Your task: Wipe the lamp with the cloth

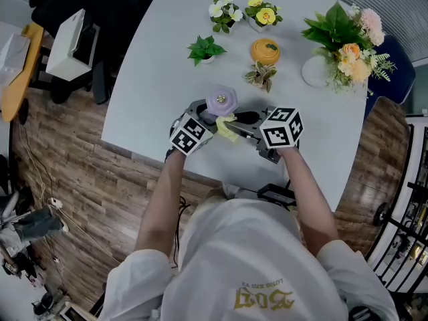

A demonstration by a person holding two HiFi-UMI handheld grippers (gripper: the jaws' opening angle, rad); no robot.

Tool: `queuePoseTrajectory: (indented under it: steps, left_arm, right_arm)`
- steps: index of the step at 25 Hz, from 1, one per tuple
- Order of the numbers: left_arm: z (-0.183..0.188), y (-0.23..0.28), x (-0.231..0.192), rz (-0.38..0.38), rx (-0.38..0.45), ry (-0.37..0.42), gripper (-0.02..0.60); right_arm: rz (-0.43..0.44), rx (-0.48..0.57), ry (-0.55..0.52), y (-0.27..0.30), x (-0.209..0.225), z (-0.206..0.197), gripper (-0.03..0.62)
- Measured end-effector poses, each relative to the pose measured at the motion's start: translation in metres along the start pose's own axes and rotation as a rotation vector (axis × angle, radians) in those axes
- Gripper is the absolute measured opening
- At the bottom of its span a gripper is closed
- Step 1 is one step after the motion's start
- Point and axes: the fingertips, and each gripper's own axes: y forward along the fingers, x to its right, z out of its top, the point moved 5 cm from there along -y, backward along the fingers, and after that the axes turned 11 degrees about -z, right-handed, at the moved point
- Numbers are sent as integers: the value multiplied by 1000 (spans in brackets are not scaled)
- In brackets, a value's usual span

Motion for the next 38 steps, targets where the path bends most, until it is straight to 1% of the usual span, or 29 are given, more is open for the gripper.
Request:
queuePoseTrajectory:
  steps: [17,23,30,38]
  left_arm:
    - [-1,1,0,1,1,2,278]
    - [0,1,-1,3,2,5,278]
    - [-1,1,0,3,2,6,278]
    - [-1,2,-1,5,1,10,278]
  right_arm:
    - [-57,-32,-19,14,13,-2,60]
    - [-124,-65,-11,19,25,-3,60]
    - [-129,-105,-25,27,25,-7,58]
    - [-123,-132,-9,31,31,-11,58]
